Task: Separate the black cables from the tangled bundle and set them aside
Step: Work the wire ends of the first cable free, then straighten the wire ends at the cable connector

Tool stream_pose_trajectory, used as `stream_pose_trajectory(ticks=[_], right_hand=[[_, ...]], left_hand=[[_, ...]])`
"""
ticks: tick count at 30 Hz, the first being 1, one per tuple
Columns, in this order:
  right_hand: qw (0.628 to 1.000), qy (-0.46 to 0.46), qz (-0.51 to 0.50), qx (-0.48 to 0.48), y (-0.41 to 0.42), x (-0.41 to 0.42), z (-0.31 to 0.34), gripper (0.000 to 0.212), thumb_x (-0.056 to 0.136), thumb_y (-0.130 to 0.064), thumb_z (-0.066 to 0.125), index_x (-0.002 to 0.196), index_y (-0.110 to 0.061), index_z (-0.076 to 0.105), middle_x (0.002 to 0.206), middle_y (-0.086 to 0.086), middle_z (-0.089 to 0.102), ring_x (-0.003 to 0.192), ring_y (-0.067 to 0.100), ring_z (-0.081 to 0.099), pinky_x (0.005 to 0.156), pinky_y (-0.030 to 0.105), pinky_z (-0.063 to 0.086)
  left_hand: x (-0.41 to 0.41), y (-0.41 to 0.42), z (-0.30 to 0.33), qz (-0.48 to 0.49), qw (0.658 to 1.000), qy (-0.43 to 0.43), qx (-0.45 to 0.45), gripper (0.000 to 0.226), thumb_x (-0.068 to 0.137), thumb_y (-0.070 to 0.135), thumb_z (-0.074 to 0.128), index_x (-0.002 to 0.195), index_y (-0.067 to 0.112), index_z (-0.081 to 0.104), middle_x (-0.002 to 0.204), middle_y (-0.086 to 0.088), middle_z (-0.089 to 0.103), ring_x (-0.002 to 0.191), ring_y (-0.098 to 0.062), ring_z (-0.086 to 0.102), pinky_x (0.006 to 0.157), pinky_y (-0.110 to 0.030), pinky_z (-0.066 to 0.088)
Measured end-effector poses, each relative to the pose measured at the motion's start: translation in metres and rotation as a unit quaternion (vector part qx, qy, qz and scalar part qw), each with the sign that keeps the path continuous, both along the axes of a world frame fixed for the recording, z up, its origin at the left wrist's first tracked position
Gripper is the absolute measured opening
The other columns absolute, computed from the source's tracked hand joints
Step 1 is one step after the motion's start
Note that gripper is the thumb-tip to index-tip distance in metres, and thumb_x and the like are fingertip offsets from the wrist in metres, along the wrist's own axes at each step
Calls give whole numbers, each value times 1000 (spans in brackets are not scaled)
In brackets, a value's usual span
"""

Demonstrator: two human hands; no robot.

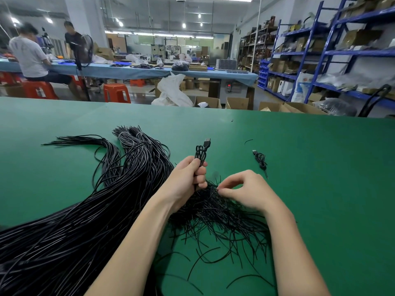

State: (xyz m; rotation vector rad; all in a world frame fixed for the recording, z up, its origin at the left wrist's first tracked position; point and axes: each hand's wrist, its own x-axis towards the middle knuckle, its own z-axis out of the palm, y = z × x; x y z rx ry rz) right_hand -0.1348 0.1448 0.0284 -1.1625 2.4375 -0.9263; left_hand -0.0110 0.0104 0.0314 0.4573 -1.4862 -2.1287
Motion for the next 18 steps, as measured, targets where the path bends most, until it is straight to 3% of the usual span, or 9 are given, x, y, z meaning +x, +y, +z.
stream_pose_trajectory(ticks=[4, 9, 11, 15, 18], right_hand=[[996, -59, 7, -60, 8, -7, 1, 3, 82, -39, 83, 80, -39, 81, 80, -24, 75, 72, -12, 65, 73, 17, 45], [992, -66, -27, -101, 20, -13, 7, 7, 85, -35, 81, 78, -35, 80, 79, -19, 75, 62, 2, 69, 60, 26, 56], [994, -51, -18, -100, 23, -16, 11, 8, 86, -33, 80, 78, -33, 79, 80, -19, 74, 59, 1, 68, 58, 25, 55], [995, -38, 42, -86, 15, -7, 14, 5, 87, -32, 78, 83, -30, 79, 83, -15, 76, 63, -9, 60, 69, 16, 46], [997, 49, 38, -39, 6, -1, 15, 7, 89, -30, 75, 83, -33, 77, 82, -15, 72, 56, -12, 55, 60, 11, 41]], left_hand=[[1, -2, -1, 21, 999, -2, -35, 22, 109, 15, 36, 103, 3, 54, 65, 6, 38, 54, -8, 28, 54, -20, 34], [0, -4, -3, 40, 997, -2, -60, 25, 109, 16, 37, 101, 4, 58, 67, 5, 37, 53, -6, 30, 55, -20, 34], [-2, -4, -4, 47, 997, -1, -67, 25, 109, 16, 38, 100, 5, 58, 68, 4, 37, 53, -6, 30, 55, -20, 34], [-3, -3, -6, 41, 997, 8, -63, 26, 109, 17, 38, 98, 5, 59, 67, 5, 37, 53, -6, 30, 55, -20, 34], [-2, -4, -7, 40, 997, 14, -61, 27, 109, 17, 39, 98, 5, 59, 66, 5, 38, 52, -6, 31, 54, -19, 35]])
